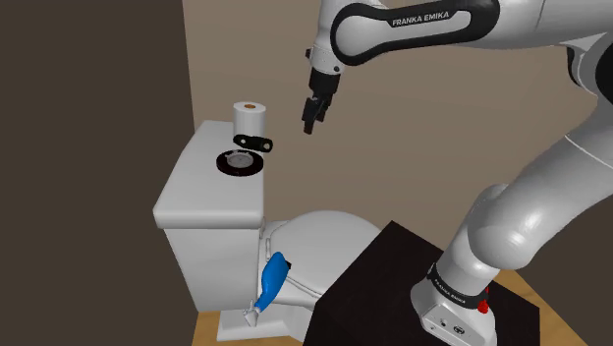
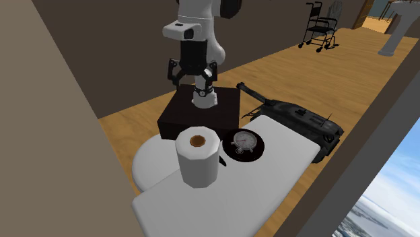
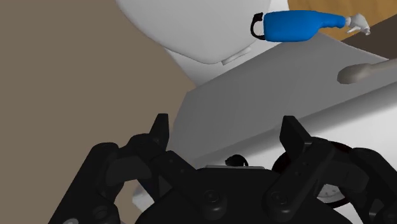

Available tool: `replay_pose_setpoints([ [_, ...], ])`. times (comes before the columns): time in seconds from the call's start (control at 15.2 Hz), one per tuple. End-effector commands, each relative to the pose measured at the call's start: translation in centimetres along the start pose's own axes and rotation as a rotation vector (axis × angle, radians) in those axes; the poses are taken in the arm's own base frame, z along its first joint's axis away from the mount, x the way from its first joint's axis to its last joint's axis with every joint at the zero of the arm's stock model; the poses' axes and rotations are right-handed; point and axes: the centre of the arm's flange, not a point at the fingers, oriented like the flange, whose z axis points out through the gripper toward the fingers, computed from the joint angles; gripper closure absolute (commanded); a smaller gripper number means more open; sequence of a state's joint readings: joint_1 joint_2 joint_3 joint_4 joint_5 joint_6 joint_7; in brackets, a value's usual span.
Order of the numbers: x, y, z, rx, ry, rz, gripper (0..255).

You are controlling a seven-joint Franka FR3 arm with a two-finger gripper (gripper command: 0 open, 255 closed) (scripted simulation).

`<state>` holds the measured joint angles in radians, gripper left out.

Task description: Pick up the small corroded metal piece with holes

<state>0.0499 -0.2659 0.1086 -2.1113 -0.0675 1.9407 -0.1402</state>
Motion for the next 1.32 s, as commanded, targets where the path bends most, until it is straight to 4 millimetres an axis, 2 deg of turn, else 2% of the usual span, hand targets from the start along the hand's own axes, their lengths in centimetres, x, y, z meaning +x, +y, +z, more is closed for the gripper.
replay_pose_setpoints([
  [0.0, 2.4, -0.3, 1.3, 0.006, -0.003, -0.020, 0],
  [0.59, 12.2, -2.3, 7.4, 0.032, -0.016, -0.108, 0],
  [1.06, 11.9, -2.7, 11.0, 0.032, -0.016, -0.108, 0],
  [1.19, 11.9, -2.8, 11.3, 0.032, -0.016, -0.108, 0],
  [1.25, 12.0, -2.8, 11.4, 0.032, -0.016, -0.108, 255],
])
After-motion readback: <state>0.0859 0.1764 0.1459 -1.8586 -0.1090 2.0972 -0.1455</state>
